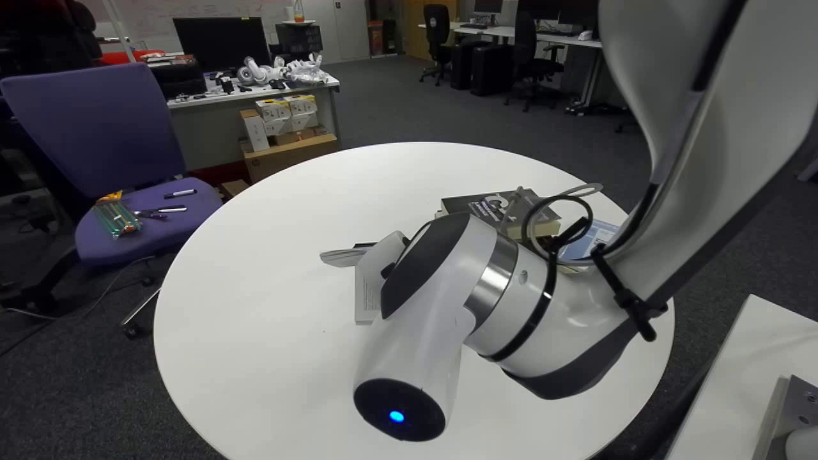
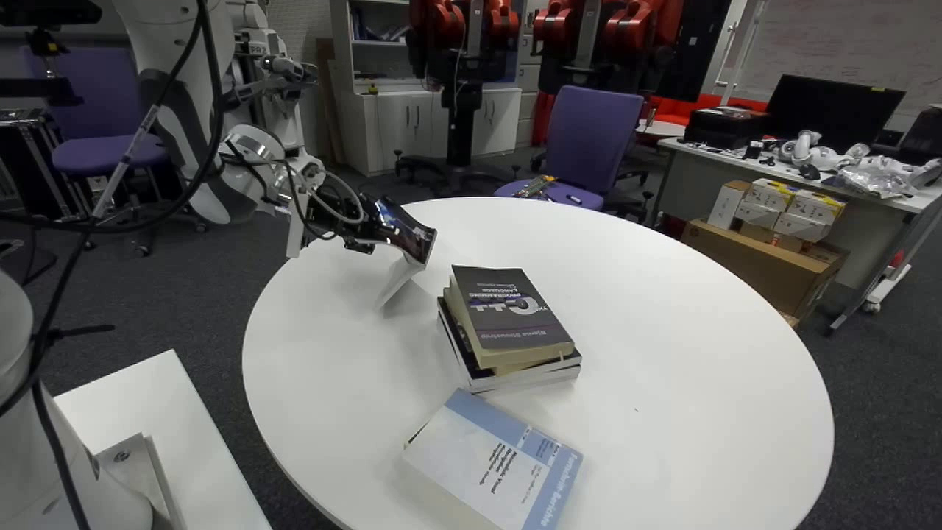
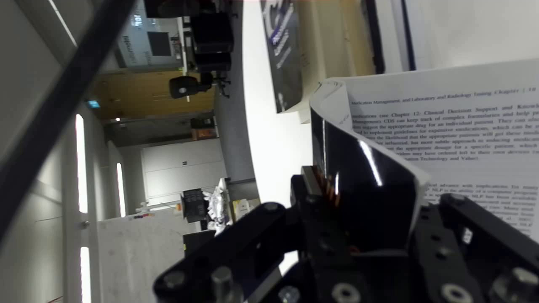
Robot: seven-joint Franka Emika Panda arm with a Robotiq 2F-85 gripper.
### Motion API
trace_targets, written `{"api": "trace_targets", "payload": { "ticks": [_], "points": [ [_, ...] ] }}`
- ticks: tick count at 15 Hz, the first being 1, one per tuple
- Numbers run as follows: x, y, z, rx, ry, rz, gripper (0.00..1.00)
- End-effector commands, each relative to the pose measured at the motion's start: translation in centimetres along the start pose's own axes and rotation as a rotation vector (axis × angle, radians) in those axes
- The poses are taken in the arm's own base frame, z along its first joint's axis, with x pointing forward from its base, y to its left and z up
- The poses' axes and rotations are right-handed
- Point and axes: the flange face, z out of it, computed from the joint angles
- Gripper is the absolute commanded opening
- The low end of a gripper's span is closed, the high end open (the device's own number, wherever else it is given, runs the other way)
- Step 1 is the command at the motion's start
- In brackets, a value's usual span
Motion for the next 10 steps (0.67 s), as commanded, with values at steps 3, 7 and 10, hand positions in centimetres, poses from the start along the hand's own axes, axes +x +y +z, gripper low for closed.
{"api": "trace_targets", "payload": {
  "ticks": [3, 7, 10],
  "points": [
    [0.3, 7.8, -3.9, -0.252, 0.007, 0.065, 0.03],
    [0.5, 11.4, -4.1, -0.317, -0.037, 0.117, 0.03],
    [0.3, 13.4, -3.4, -0.353, -0.07, 0.147, 0.03]
  ]
}}
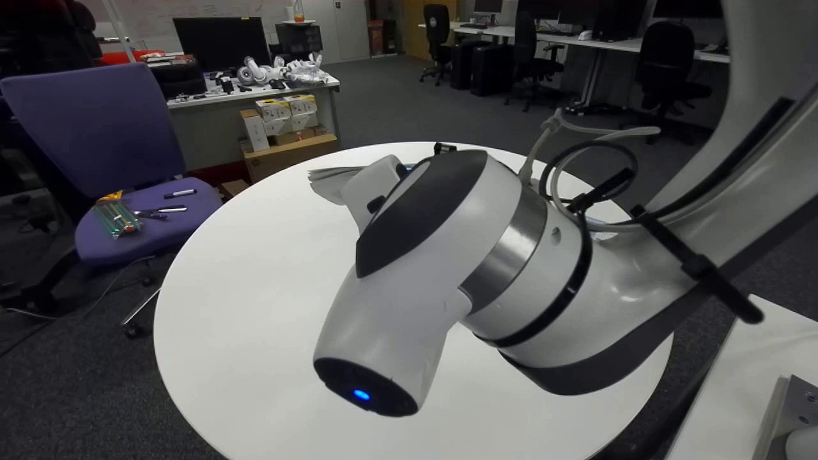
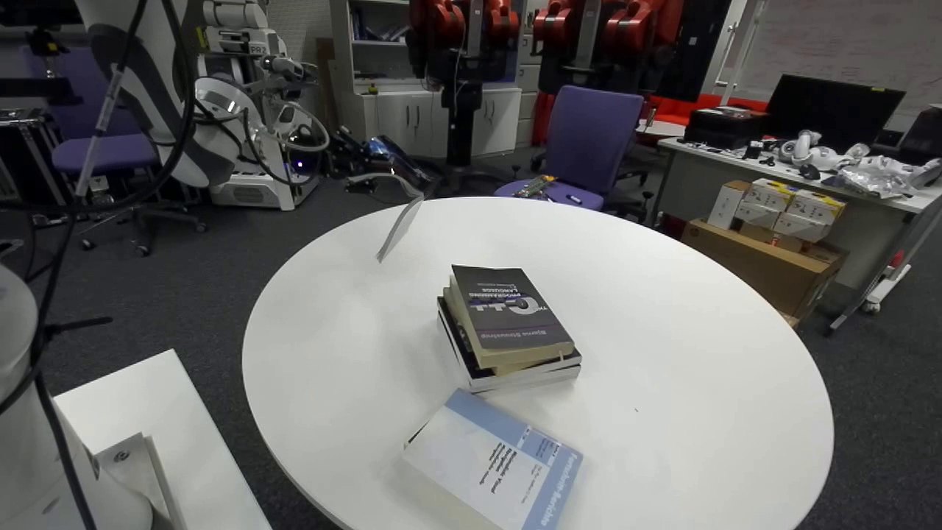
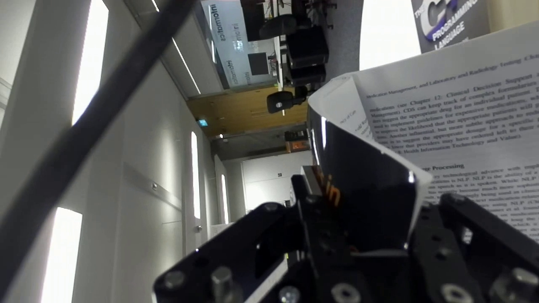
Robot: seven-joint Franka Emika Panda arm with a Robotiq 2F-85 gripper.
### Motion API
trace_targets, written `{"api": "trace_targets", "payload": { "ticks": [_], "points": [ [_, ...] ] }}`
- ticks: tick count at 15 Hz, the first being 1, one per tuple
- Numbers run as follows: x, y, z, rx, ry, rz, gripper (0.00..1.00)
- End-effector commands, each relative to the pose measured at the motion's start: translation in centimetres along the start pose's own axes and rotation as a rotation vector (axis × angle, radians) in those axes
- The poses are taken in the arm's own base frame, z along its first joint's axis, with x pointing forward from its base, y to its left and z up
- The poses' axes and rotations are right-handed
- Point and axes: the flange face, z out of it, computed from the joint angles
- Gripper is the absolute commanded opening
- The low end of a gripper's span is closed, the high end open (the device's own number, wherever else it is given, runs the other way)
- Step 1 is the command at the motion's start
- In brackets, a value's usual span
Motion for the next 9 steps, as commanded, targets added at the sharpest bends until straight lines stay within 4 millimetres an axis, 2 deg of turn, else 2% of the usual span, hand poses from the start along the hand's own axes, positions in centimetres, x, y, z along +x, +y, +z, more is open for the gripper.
{"api": "trace_targets", "payload": {
  "ticks": [1, 4, 9],
  "points": [
    [0.0, 4.4, 1.7, -0.08, -0.037, 0.03, 0.03],
    [-0.6, 5.7, 3.4, -0.083, -0.077, 0.044, 0.03],
    [-3.3, 6.3, 7.1, 0.082, -0.153, -0.003, 0.03]
  ]
}}
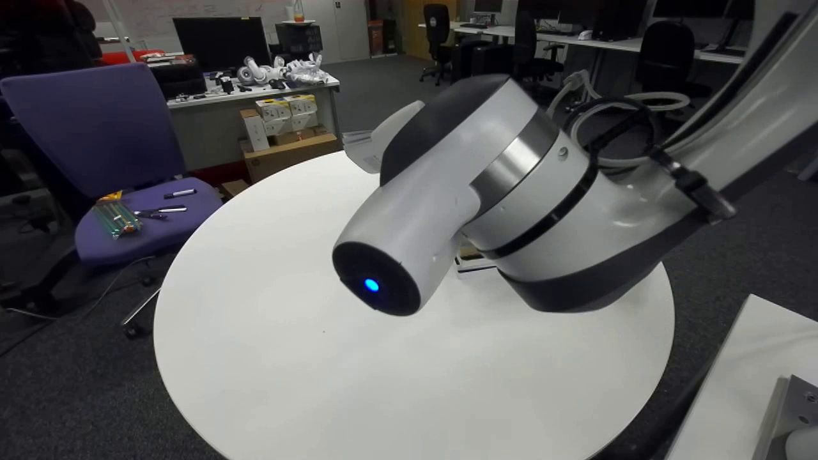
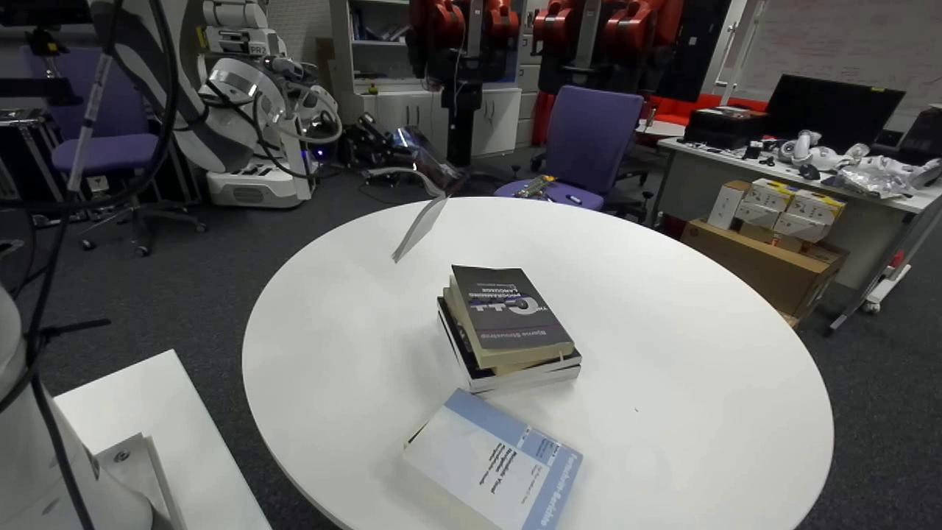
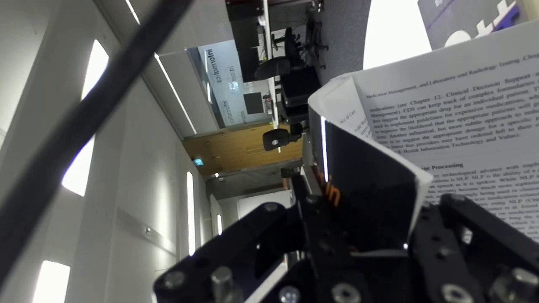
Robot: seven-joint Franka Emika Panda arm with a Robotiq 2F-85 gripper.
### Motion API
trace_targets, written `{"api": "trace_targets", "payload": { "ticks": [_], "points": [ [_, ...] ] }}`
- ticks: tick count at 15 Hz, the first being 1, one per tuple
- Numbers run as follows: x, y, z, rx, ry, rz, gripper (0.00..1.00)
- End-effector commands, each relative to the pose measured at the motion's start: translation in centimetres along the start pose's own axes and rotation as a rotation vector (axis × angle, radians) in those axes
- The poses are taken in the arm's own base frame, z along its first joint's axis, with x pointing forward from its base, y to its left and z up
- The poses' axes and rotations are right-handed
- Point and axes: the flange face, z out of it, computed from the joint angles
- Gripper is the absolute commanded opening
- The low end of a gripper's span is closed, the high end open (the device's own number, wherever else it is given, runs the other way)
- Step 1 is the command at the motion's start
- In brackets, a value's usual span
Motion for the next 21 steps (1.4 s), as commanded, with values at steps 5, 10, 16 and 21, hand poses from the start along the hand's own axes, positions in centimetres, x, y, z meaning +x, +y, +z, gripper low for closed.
{"api": "trace_targets", "payload": {
  "ticks": [5, 10, 16, 21],
  "points": [
    [-4.9, 4.3, 7.0, 0.313, -0.105, -0.142, 0.03],
    [-7.4, 6.8, 13.0, 0.6, -0.171, -0.212, 0.03],
    [-9.8, 9.4, 18.7, 0.774, -0.303, -0.237, 0.03],
    [-11.5, 10.7, 22.7, 0.578, -0.444, -0.183, 0.03]
  ]
}}
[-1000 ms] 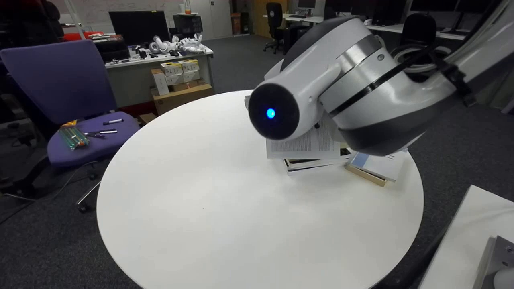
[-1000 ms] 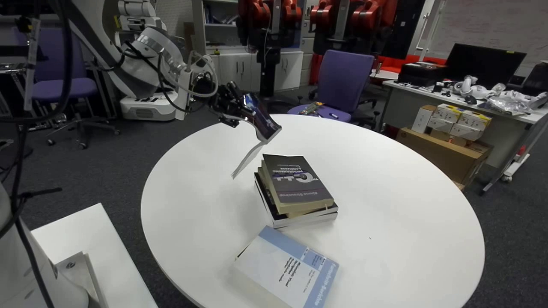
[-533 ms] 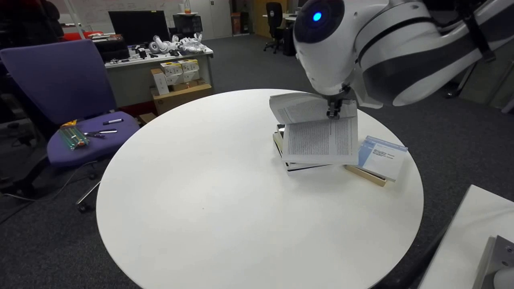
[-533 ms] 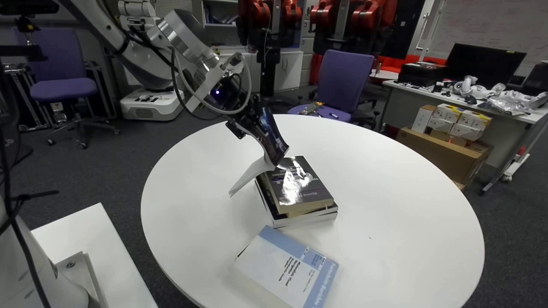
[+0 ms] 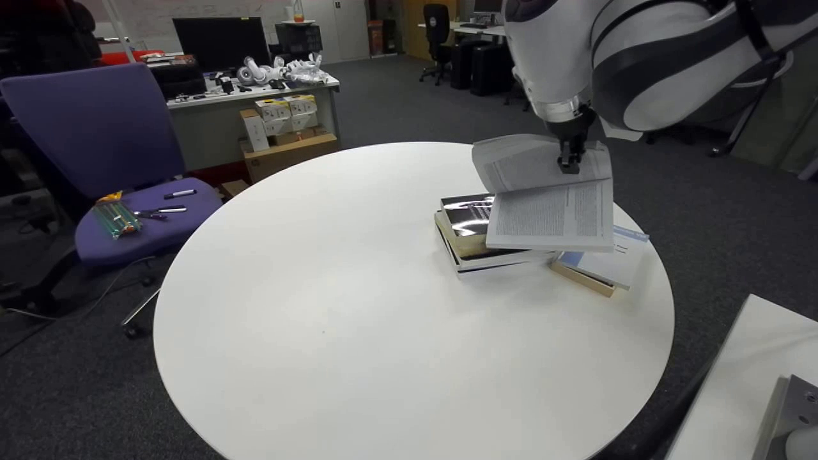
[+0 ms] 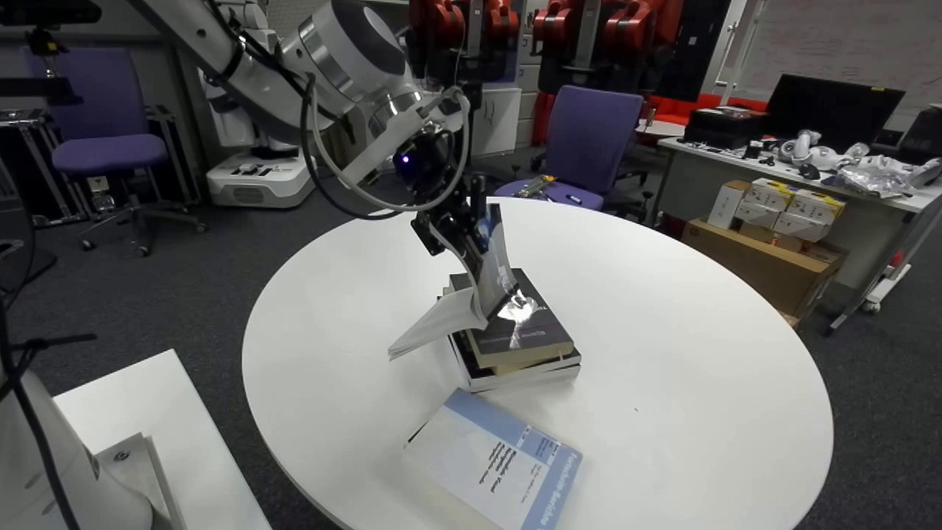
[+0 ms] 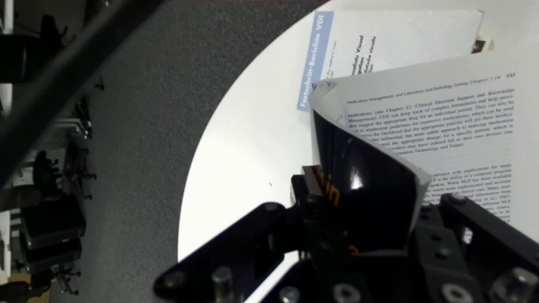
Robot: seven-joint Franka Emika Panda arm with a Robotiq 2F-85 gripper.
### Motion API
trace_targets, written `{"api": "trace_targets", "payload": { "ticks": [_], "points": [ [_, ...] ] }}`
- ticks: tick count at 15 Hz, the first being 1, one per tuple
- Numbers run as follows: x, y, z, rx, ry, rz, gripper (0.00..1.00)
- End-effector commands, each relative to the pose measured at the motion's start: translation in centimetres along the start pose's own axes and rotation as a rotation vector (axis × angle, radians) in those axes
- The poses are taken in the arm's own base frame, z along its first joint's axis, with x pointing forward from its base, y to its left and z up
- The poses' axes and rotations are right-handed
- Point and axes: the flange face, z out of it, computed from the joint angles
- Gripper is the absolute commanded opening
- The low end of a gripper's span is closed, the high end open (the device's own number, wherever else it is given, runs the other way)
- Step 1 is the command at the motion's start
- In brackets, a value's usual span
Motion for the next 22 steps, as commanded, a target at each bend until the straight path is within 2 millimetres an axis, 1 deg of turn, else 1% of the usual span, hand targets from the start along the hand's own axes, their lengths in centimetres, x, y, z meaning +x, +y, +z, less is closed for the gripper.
{"api": "trace_targets", "payload": {
  "ticks": [1, 2, 7, 8, 10, 13, 15, 17, 19, 22],
  "points": [
    [-1.0, 3.5, -0.1, -0.167, -0.051, 0.092, 0.03],
    [-1.0, 3.8, 0.1, -0.215, -0.064, 0.104, 0.03],
    [-0.6, 4.0, 0.2, -0.444, -0.065, 0.143, 0.03],
    [-0.4, 3.7, 0.3, -0.422, -0.039, 0.107, 0.03],
    [0.0, 2.7, 0.1, -0.291, 0.073, 0.016, 0.03],
    [0.8, 1.5, -0.1, -0.158, 0.215, -0.031, 0.03],
    [1.3, 0.7, 0.2, -0.066, 0.306, -0.056, 0.03],
    [1.4, 0.2, 0.7, 0.03, 0.387, -0.078, 0.03],
    [1.3, 0.1, 1.7, 0.123, 0.469, -0.09, 0.03],
    [1.2, -0.4, 3.9, 0.261, 0.568, -0.102, 0.03]
  ]
}}
